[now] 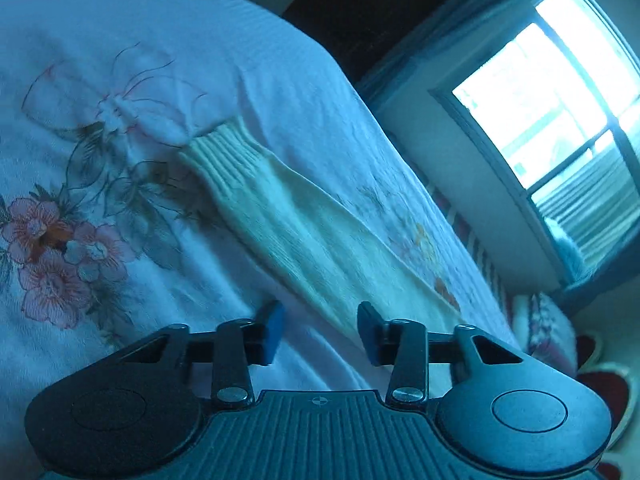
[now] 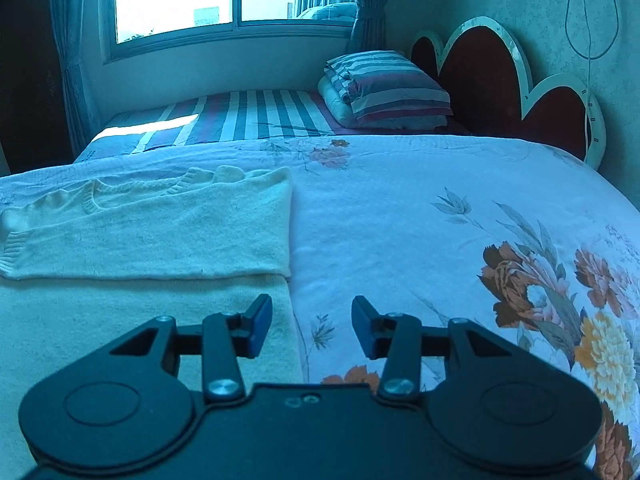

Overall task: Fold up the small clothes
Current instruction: 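Grasp the loose sleeve cuff with the left gripper, then lay the sleeve along the folded side with the left gripper and release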

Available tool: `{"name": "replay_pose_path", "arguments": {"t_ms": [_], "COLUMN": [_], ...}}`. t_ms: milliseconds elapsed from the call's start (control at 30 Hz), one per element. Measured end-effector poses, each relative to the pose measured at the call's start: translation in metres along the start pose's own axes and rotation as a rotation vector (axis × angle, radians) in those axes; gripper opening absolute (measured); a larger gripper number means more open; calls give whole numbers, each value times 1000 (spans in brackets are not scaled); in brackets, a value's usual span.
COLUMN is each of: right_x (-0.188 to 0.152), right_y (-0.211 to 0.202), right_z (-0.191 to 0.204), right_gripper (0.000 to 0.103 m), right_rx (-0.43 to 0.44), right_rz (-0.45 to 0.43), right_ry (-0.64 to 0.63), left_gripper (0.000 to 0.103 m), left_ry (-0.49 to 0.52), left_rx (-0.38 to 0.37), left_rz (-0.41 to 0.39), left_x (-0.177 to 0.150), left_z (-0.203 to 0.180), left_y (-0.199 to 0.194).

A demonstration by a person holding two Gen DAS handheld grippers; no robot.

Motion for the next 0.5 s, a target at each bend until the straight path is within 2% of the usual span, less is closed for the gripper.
{"name": "replay_pose_path", "arguments": {"t_ms": [33,67,267,400,467,500], "right_x": [-2,-3,2,8,11,13], "right_y": [-3,-4,-14,-19,-21,-22], "right_z": [3,7,29,32,29,26], "right_gripper": [44,44,44,44,44,44], "right_rx": [-4,-6,-5,-3,-7,-11], "right_rz": [0,0,-13,-20,-25,-29], "right_ry": [4,8,35,73,85,88], "left_gripper": [26,23,22,22,2,2], "left_ry": [-30,-55,-134,-120,-79,-55], "left_rx": [-9,-19,-95,-100,-49,-44], "left_rz": [-1,0,-16,-27,-32,-59], "left_x": [4,9,25,33,42,49], "left_z": [8,16,31,28,26,22], "left_y": [4,9,32,45,48,43]}}
Point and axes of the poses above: each gripper's, at about its wrist camera, not at the fingertips, and y roughly the way its jaws point, z to its left, x to its top, the point moved 6 cm from there along y, roughly the way its jaws point, and after that the axes turned 6 degrees about y, right-handed, at the moved point
